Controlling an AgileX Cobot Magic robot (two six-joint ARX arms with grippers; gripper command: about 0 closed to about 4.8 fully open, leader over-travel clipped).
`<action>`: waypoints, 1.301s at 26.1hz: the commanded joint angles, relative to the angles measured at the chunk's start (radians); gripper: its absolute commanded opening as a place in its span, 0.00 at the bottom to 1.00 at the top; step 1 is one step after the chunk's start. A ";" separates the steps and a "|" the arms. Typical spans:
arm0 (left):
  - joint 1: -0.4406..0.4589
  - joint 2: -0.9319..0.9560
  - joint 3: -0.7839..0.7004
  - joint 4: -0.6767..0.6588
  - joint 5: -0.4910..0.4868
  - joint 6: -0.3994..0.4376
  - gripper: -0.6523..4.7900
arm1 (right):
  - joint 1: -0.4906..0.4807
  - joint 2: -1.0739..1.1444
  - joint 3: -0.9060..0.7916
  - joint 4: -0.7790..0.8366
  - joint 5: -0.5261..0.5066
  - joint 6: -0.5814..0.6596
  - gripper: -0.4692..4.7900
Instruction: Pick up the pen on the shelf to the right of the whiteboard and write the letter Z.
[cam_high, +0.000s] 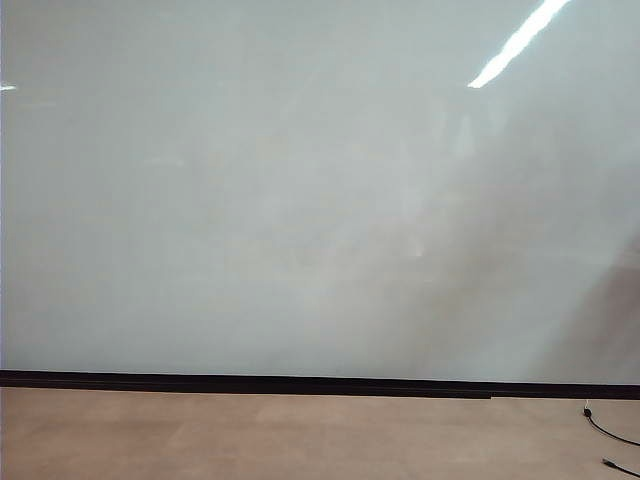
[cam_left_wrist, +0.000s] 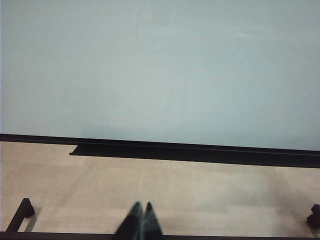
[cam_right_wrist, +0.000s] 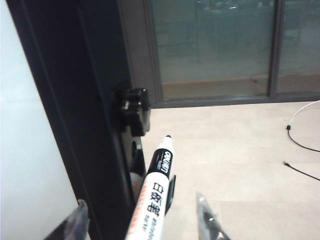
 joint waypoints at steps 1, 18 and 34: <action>0.000 0.000 0.002 0.005 0.000 0.004 0.11 | 0.006 0.001 0.003 0.016 -0.005 -0.016 0.60; 0.000 0.000 0.002 0.005 0.000 0.004 0.11 | 0.005 0.003 0.003 0.000 0.009 -0.058 0.49; 0.000 0.000 0.002 0.005 0.000 0.004 0.11 | 0.005 0.010 0.003 0.016 0.016 -0.057 0.48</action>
